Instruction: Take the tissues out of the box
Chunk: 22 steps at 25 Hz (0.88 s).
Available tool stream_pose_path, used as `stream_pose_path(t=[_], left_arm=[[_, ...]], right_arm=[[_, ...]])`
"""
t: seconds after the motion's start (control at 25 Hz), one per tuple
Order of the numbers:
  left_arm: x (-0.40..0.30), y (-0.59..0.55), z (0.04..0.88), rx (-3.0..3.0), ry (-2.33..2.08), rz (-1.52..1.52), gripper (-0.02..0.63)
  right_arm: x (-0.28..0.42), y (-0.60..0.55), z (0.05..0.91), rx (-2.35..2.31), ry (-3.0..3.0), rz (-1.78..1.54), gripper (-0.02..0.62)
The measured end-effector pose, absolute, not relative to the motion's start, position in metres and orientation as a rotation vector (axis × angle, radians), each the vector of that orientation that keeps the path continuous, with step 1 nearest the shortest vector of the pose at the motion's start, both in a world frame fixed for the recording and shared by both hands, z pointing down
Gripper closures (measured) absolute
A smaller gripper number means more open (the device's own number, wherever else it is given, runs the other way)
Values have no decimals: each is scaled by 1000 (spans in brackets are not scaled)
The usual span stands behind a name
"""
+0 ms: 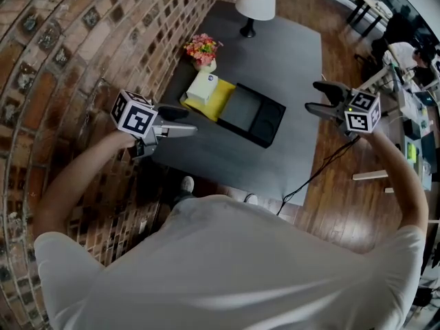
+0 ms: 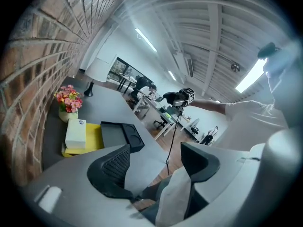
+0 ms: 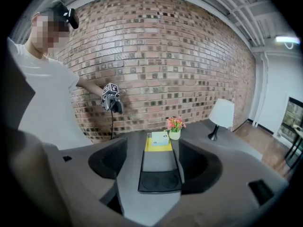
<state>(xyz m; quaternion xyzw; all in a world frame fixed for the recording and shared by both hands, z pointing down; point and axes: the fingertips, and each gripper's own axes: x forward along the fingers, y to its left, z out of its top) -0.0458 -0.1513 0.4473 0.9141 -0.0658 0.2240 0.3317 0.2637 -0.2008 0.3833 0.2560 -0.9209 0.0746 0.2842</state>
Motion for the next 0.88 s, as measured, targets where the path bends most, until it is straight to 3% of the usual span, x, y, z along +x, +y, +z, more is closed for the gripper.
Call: stream_pose_path(t=[0.32, 0.4, 0.6, 0.68, 0.88], left_arm=[[-60, -164, 449, 2403, -295, 508, 256], [-65, -163, 452, 2409, -314, 506, 253], [-85, -163, 452, 2435, -411, 454, 233], [-92, -163, 457, 2453, -443, 471, 190], [-108, -165, 475, 2433, -533, 437, 189]], right_arm=[[246, -208, 389, 573, -2437, 137, 240], [242, -210, 394, 541, -2418, 111, 210], [238, -220, 406, 475, -2356, 31, 210], [237, -224, 414, 430, -2324, -15, 210], [219, -235, 432, 334, -2280, -103, 210]])
